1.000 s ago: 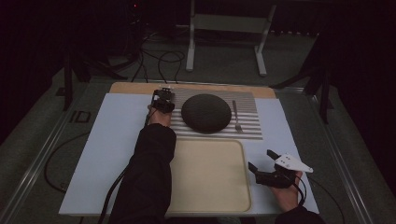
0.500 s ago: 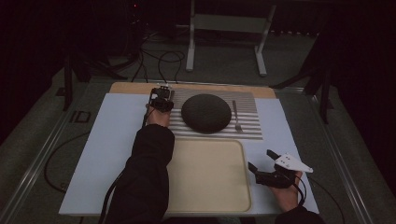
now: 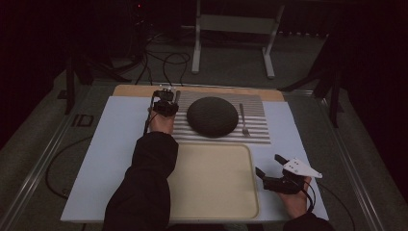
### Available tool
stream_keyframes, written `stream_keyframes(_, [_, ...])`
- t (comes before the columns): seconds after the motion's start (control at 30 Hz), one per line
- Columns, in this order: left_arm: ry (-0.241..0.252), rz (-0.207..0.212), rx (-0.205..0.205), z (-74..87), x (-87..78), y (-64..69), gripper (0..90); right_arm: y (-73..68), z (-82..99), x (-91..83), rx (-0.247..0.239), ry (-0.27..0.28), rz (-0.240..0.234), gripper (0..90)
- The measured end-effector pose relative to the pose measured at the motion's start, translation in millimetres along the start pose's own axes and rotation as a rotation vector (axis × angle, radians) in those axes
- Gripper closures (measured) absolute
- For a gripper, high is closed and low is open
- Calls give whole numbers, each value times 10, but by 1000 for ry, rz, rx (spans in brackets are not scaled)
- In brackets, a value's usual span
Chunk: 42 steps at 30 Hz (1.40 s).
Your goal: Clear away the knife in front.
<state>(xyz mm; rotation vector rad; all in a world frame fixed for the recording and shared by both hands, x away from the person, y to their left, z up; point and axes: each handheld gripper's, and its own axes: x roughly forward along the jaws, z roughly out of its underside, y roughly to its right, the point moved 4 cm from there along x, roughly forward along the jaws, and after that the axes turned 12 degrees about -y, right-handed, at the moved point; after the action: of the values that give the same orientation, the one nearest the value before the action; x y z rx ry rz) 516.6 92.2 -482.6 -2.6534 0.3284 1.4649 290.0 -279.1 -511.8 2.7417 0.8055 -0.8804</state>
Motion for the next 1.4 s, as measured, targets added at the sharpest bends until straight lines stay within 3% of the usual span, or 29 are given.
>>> stream_keyframes(0.37, [26,13,-10,97,-178,-21,804,-2,0,6,-3,-2,2,84])
stream_keyframes(0.4, [47,26,-16,122,-261,-18,804,-4,0,7,-3,-2,1,84])
stream_keyframes(0.7, [82,36,0,239,-482,27,804,-11,-1,7,-6,-6,3,84])
stream_keyframes(1.03, [100,41,16,386,-630,79,804,-18,-2,13,-9,-7,3,84])
stream_keyframes(1.4, [98,60,13,576,-676,82,804,-23,-2,18,-13,-10,3,84])
